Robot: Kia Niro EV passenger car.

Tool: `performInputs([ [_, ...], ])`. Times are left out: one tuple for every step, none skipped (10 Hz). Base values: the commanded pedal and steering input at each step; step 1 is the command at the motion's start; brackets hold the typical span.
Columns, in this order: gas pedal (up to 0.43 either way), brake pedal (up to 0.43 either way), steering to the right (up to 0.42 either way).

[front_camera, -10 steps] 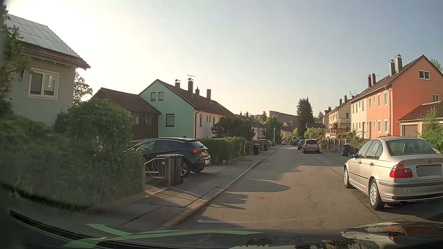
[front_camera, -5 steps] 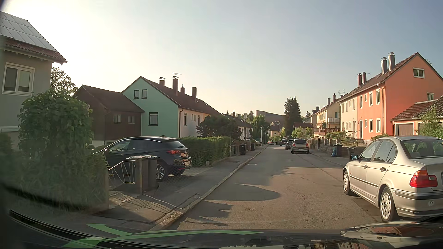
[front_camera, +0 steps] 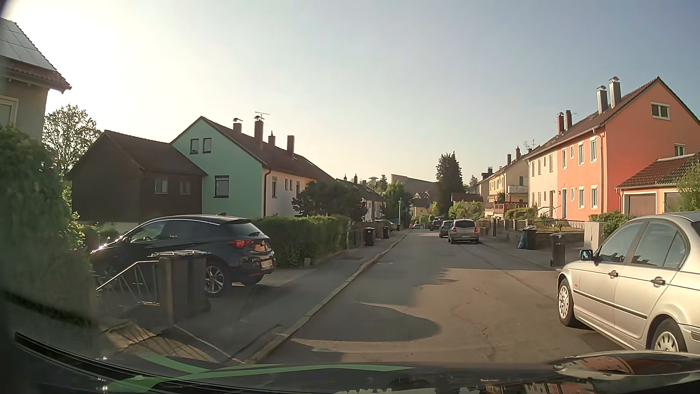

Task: Follow the waypoints while adhering to traffic rules and regulations

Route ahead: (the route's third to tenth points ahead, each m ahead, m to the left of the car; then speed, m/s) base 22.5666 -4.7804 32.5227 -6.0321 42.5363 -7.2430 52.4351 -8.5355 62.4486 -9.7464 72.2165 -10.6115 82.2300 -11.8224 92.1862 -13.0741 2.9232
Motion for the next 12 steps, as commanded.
performInputs([
  [0.059,0.000,0.083],
  [0.059,0.000,0.080],
  [0.059,0.000,0.080],
  [0.059,0.000,0.080],
  [0.059,0.000,0.080],
  [0.059,0.000,0.080],
  [0.059,0.000,0.080],
  [0.059,0.000,0.079],
  [0.059,0.000,0.076],
  [0.059,0.000,0.071],
  [0.059,0.000,0.064],
  [0.059,0.000,0.056],
])
